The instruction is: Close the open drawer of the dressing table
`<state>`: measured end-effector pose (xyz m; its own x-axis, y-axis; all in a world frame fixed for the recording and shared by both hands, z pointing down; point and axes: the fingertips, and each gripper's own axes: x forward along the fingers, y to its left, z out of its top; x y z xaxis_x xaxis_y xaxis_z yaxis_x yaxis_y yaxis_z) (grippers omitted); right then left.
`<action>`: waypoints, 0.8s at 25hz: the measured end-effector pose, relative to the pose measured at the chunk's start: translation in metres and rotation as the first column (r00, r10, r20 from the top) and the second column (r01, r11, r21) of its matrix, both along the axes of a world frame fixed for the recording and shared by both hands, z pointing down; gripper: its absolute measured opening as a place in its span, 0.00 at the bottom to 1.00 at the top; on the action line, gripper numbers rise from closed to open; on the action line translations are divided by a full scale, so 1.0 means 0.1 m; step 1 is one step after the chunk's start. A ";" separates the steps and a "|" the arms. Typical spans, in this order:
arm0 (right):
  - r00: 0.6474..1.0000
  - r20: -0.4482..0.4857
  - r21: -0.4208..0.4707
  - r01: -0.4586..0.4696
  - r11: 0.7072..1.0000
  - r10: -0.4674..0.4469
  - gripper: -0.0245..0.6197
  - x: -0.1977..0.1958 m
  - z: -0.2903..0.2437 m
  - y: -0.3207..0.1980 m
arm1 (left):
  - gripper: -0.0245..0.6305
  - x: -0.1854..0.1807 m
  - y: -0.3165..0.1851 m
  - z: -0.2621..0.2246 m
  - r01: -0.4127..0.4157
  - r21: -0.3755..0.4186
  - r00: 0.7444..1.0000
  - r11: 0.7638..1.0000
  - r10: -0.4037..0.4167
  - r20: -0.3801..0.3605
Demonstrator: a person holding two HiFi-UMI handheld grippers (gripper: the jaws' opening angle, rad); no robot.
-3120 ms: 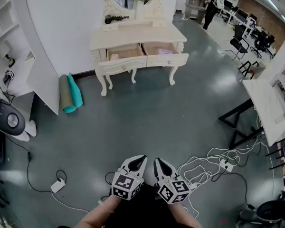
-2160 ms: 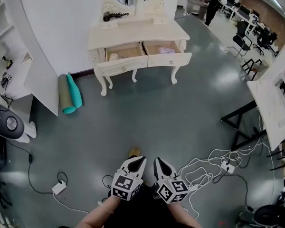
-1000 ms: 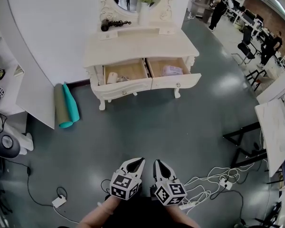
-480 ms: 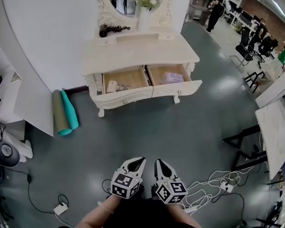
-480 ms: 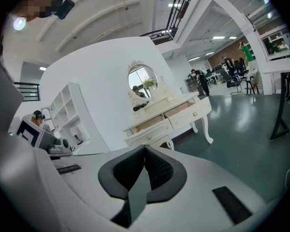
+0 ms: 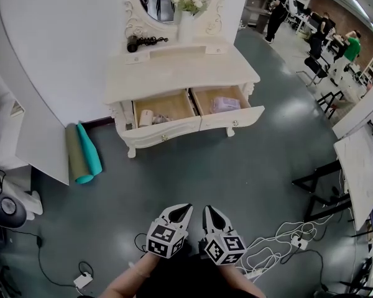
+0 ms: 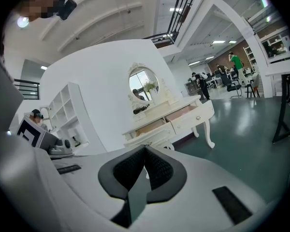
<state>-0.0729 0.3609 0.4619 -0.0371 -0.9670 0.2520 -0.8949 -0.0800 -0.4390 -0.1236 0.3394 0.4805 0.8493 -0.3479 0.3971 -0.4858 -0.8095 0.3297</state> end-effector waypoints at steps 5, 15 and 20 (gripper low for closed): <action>1.000 -0.009 0.009 -0.013 1.000 0.013 0.08 0.03 0.01 -0.05 | 0.07 0.04 -0.06 0.01 -0.024 0.009 1.000 1.000 0.024 -0.008; 1.000 -0.009 0.019 -0.022 1.000 0.022 0.08 0.04 -0.05 -0.17 | 0.07 0.00 -0.16 -0.02 -0.027 0.010 1.000 1.000 0.027 -0.015; 1.000 -0.004 0.013 0.000 1.000 0.000 0.08 -0.03 -0.07 -0.23 | 0.07 -0.07 -0.20 -0.02 -0.009 -0.001 1.000 1.000 0.009 -0.014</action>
